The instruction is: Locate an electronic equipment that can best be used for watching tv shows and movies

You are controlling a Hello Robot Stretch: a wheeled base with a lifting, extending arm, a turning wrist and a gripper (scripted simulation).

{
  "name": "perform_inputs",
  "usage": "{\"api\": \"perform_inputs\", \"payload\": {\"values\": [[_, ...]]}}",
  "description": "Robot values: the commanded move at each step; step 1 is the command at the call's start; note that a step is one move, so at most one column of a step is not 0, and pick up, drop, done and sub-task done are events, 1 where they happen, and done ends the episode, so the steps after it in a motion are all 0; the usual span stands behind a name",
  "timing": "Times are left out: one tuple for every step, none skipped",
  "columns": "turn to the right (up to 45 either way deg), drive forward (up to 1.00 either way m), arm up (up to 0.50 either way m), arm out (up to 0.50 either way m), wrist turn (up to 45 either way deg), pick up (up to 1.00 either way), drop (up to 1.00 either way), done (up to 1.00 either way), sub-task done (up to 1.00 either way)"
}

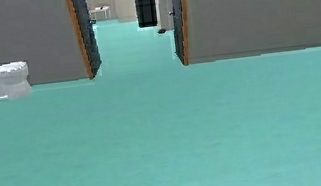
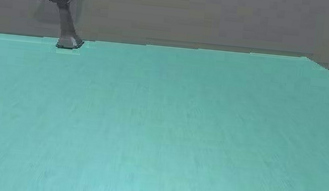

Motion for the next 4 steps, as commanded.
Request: {"api": "perform_inputs", "payload": {"values": [[-3.0,0.0,0.0,0.0,0.0,0.0,0.0,0.0,0.0],[0.0,1.0,0.0,0.0,0.0,0.0,0.0,0.0,0.0],[0.0,1.0,0.0,0.0,0.0,0.0,0.0,0.0,0.0],[0.0,1.0,0.0,0.0,0.0,0.0,0.0,0.0,0.0]]}}
